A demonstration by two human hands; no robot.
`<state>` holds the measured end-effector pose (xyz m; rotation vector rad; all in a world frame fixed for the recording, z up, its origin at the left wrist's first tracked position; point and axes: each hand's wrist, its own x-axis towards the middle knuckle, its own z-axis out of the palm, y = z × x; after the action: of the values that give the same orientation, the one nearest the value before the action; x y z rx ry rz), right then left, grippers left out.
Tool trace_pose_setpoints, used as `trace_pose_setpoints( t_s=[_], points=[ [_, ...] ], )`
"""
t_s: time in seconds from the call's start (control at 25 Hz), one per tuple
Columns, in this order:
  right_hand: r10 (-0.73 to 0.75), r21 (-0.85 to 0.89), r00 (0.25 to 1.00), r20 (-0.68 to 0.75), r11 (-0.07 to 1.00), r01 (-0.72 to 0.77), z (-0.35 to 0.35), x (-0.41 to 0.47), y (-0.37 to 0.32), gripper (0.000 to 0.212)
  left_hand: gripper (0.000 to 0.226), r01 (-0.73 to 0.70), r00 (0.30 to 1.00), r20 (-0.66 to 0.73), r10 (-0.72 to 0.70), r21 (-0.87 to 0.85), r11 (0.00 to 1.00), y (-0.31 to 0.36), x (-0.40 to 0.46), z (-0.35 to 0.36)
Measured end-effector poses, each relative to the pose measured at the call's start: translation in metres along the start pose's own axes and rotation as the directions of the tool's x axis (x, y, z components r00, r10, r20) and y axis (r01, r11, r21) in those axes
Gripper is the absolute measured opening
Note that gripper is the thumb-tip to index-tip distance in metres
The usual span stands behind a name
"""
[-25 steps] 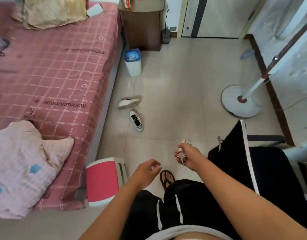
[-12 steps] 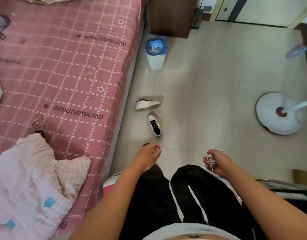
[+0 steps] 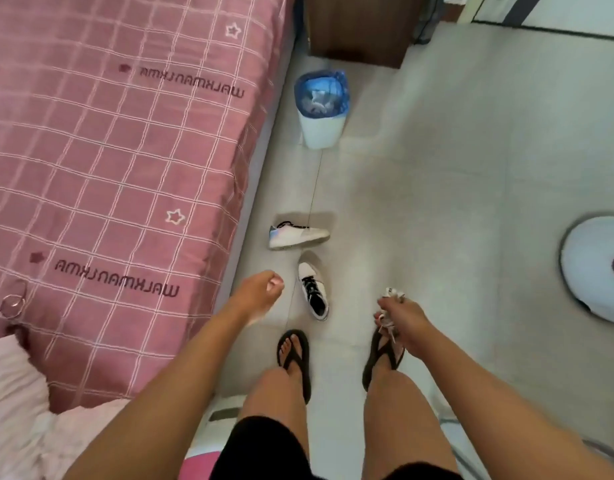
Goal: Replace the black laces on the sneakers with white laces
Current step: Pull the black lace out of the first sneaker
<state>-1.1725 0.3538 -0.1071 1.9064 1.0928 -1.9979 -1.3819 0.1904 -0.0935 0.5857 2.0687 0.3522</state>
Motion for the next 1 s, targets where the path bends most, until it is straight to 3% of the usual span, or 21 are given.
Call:
trace_pose_setpoints(
  t_s=[0.12, 0.2, 0.36, 0.4, 0.52, 0.6, 0.72, 0.8, 0.92, 1.0],
  points=[
    [-0.094, -0.276, 0.995, 0.014, 0.957, 0.095, 0.014, 0.104, -0.004, 0.019, 0.024, 0.020, 1.000, -0.014, -0.020, -0.002, 1.000, -0.018, 0.110, 0.029],
    [-0.179, -0.480, 0.981, 0.076, 0.856, 0.193, 0.030, 0.198, 0.010, 0.021, 0.021, 0.039, 0.999, -0.020, -0.039, 0.001, 0.999, -0.045, 0.204, 0.059],
    [-0.169, -0.846, 0.937, 0.306, 0.403, 0.349, 0.076, 0.362, 0.059, 0.019, 0.031, 0.052, 0.999, -0.002, -0.053, 0.206, 0.977, -0.112, 0.369, 0.106],
    [-0.124, -0.874, 0.930, 0.347, 0.318, 0.369, 0.088, 0.397, 0.077, 0.029, 0.037, 0.047, 0.999, 0.000, -0.049, 0.250, 0.967, -0.129, 0.405, 0.116],
    [0.044, -0.919, 0.922, 0.386, 0.111, 0.379, 0.108, 0.466, 0.128, 0.090, 0.070, 0.008, 0.999, -0.045, 0.011, 0.408, 0.913, -0.166, 0.488, 0.134],
    [0.043, -0.922, 0.921, 0.387, 0.002, 0.388, 0.112, 0.497, 0.150, 0.098, 0.083, -0.036, 0.995, -0.057, 0.079, 0.545, 0.837, -0.176, 0.526, 0.142],
    [-0.032, -0.899, 0.899, 0.437, -0.041, 0.435, 0.114, 0.524, 0.146, 0.080, 0.085, -0.003, 0.997, -0.057, 0.043, 0.564, 0.826, -0.186, 0.563, 0.135],
    [-0.151, -0.891, 0.881, 0.448, -0.162, 0.425, 0.099, 0.542, 0.121, 0.062, 0.083, 0.056, 0.998, -0.059, -0.031, 0.500, 0.864, -0.190, 0.572, 0.126],
    [-0.299, -0.924, 0.893, 0.335, -0.290, 0.250, 0.056, 0.550, 0.062, 0.040, 0.082, 0.132, 0.976, -0.207, -0.074, 0.283, 0.950, -0.179, 0.572, 0.136],
    [-0.412, -0.958, 0.886, 0.212, -0.267, 0.105, 0.030, 0.556, 0.022, 0.032, 0.077, 0.135, 0.924, -0.374, -0.085, 0.110, 0.985, -0.157, 0.574, 0.159]
  ],
)
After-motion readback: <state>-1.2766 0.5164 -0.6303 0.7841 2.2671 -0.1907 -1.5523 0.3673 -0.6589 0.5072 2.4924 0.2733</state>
